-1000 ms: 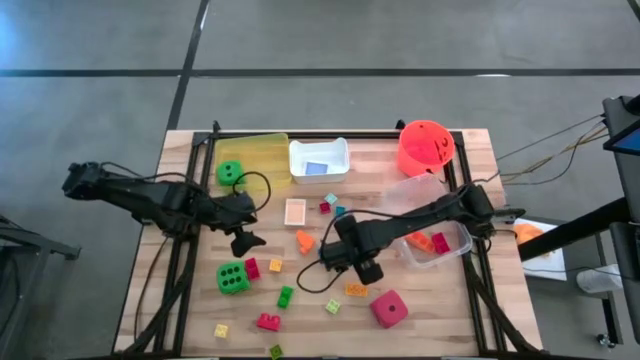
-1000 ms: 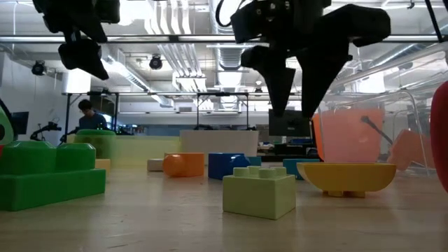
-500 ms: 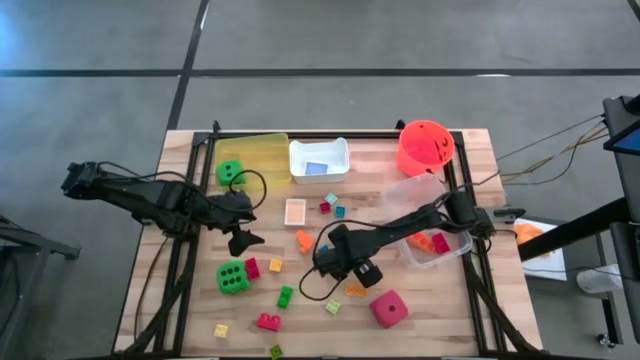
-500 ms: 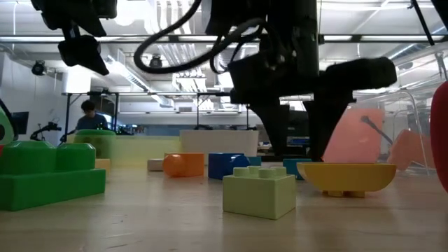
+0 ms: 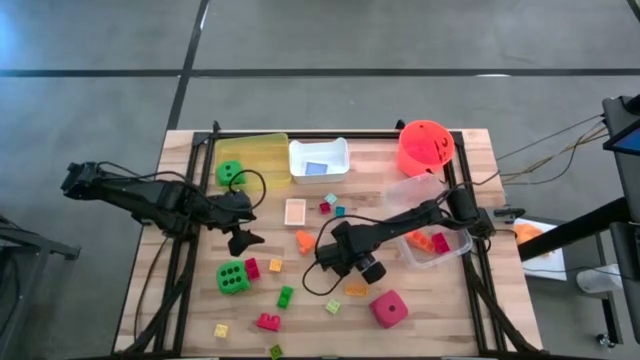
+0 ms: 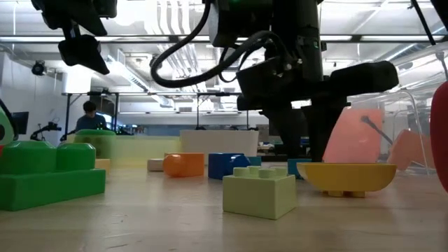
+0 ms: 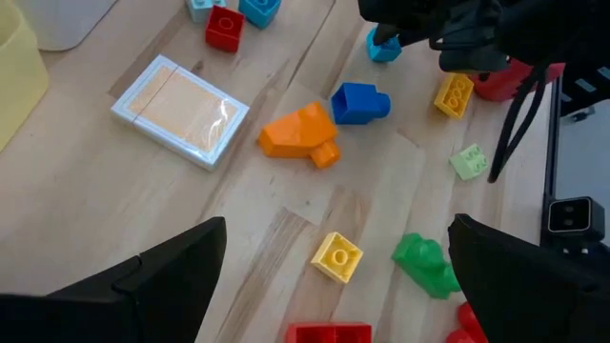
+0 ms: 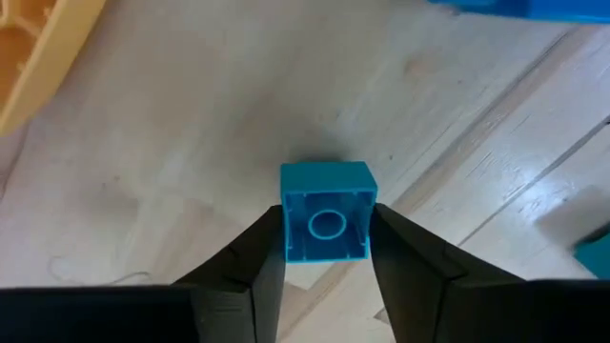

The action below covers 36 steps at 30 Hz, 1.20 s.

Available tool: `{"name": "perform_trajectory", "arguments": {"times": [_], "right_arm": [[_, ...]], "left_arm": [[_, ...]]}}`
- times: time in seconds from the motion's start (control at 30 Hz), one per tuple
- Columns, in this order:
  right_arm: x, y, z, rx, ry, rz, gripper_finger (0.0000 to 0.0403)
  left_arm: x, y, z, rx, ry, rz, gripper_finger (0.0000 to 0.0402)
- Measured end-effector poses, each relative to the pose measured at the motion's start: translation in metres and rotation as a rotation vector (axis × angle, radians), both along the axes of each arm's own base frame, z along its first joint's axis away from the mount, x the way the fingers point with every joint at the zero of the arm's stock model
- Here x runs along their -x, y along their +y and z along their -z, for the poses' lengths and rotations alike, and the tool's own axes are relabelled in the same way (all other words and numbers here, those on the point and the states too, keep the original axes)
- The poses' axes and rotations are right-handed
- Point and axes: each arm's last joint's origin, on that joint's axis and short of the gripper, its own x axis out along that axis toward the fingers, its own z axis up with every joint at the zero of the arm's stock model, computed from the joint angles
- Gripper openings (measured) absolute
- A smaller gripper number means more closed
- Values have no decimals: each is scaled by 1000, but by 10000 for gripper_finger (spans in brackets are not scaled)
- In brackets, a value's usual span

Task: Pick & Place Toys
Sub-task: Put the blue game piece into the transparent bin

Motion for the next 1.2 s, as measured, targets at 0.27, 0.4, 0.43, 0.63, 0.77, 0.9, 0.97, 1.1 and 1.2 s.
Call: {"name": "perform_trajectory", "arguments": {"times": [0.27, 0.4, 0.43, 0.63, 0.77, 0.9, 0.97, 1.1, 1.2], "right_arm": [[0, 1, 6, 22, 10, -27, 179], [1, 1, 4, 22, 7, -31, 215], [0, 1, 4, 22, 3, -29, 224], [1, 2, 5, 25, 6, -32, 231], [1, 3, 5, 25, 4, -33, 173], [1, 3, 4, 27, 2, -19, 115], [1, 3, 4, 28, 0, -5, 115], [1, 3, 4, 31, -4, 28, 115], [2, 3, 2, 32, -13, 64, 115]], "left_arm": [[0, 0, 0, 0, 0, -1, 385], [0, 0, 0, 11, 0, -13, 385], [0, 0, 0, 13, 1, -15, 385], [0, 0, 0, 13, 1, -15, 385], [0, 0, 0, 17, 1, -20, 385], [0, 0, 0, 18, 1, -20, 385], [0, 0, 0, 18, 1, -20, 385], [0, 0, 0, 18, 1, -20, 385], [0, 0, 0, 18, 1, -20, 385]]}}
